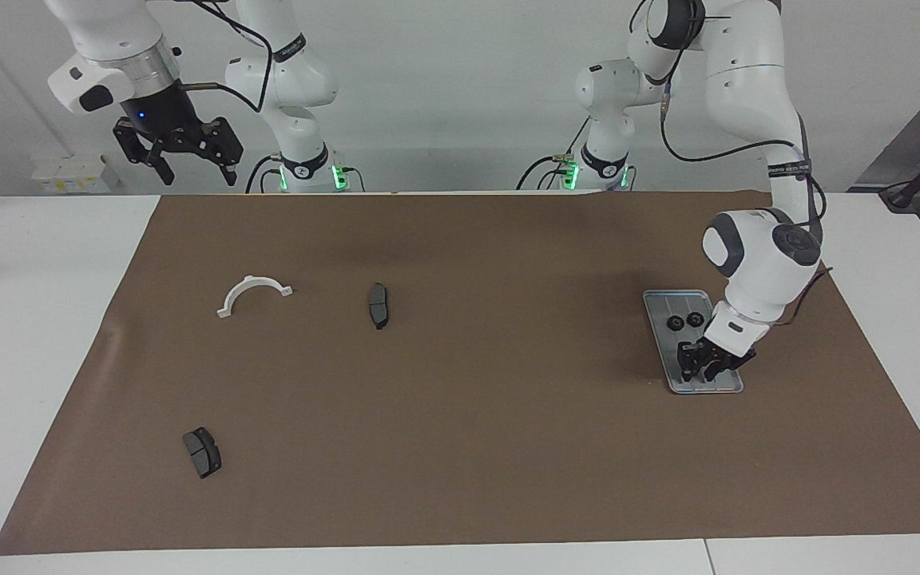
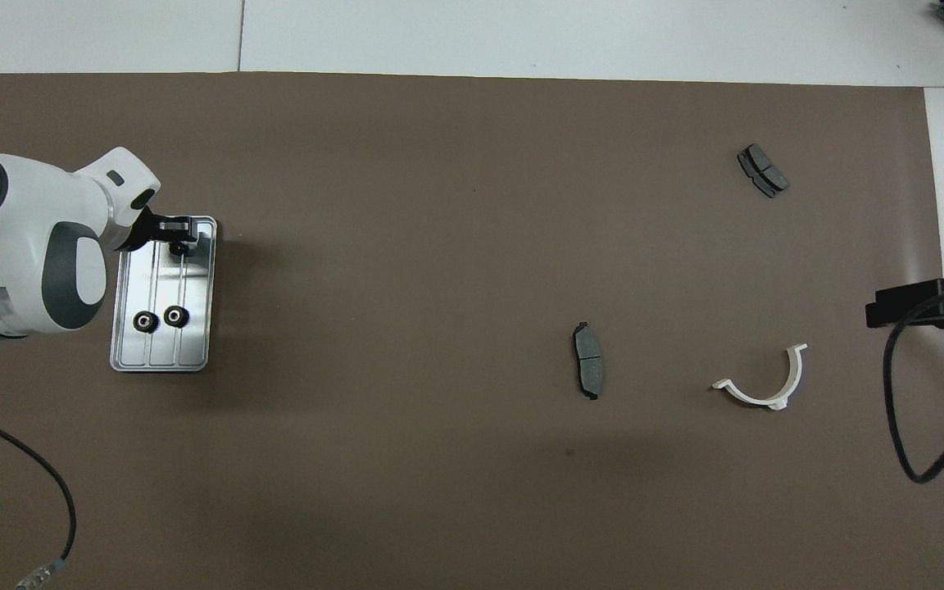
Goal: Place bearing gear from tray to pile
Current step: 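Reach the left gripper down and grasp a black gear on the tray, then lift the gear with the left gripper and carry it toward the table center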
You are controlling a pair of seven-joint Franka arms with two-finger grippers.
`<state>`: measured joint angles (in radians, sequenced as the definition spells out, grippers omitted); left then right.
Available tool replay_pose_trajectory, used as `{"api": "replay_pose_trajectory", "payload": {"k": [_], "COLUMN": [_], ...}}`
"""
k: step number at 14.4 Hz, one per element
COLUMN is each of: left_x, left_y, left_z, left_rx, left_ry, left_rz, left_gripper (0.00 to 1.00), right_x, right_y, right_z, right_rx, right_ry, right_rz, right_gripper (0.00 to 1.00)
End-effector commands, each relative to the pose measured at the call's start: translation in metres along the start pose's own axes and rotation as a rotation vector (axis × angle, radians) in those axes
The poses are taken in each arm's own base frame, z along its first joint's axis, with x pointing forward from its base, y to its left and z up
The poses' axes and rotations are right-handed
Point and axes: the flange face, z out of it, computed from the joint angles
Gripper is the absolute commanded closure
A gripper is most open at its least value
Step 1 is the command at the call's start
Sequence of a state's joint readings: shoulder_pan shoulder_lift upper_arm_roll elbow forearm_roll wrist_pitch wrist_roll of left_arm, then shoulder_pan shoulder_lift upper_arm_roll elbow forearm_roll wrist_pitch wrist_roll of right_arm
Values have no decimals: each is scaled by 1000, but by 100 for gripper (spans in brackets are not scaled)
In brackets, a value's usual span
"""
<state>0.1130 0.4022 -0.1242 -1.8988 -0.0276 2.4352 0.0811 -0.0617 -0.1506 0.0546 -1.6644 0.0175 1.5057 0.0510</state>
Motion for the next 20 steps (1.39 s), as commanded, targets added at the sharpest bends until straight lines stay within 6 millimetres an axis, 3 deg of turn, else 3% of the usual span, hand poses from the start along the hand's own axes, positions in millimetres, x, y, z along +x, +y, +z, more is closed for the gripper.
{"api": "replay_pose_trajectory", "payload": {"k": [1, 3, 4, 5, 6, 7, 11, 12, 14, 15, 17, 20], "left_x": [-13, -14, -14, -16, -16, -15, -7, -3, 11, 20, 30, 26], "left_y": [-1, -3, -3, -4, -5, -5, -3, -2, 8, 17, 58, 148], "left_z": [1, 3, 2, 3, 3, 2, -6, -13, -46, -66, -90, -95], "left_rx": [2, 2, 3, 2, 2, 3, 2, 1, -3, -8, -16, -29], "left_ry": [-4, -7, -7, -10, -10, -7, -1, -4, -14, -16, -38, -37], "left_rz": [2, -1, -1, -3, -4, -4, 1, 3, 9, 15, -3, -70], "left_gripper": [57, 57, 62, 74, 96, 100, 100, 100, 100, 100, 100, 100], "right_x": [-6, -5, -6, -6, -6, -7, -10, -12, -12, -12, -11, -10], "right_y": [11, 15, 14, 13, 13, 12, 2, -3, -6, -5, -3, 2], "right_z": [-4, -4, -5, -4, -4, -5, -3, -4, -4, -3, -2, 6], "right_rx": [14, 15, 15, 15, 15, 16, 16, 14, 14, 14, 14, 14], "right_ry": [-3, 5, 6, 5, 5, 5, -8, -5, -6, -9, -10, -19], "right_rz": [2, 8, 7, 10, 13, 11, -4, 7, 40, 44, 44, 53], "right_gripper": [0, 0, 0, 0, 0, 0, 0, 0, 0, 0, 0, 0]}}
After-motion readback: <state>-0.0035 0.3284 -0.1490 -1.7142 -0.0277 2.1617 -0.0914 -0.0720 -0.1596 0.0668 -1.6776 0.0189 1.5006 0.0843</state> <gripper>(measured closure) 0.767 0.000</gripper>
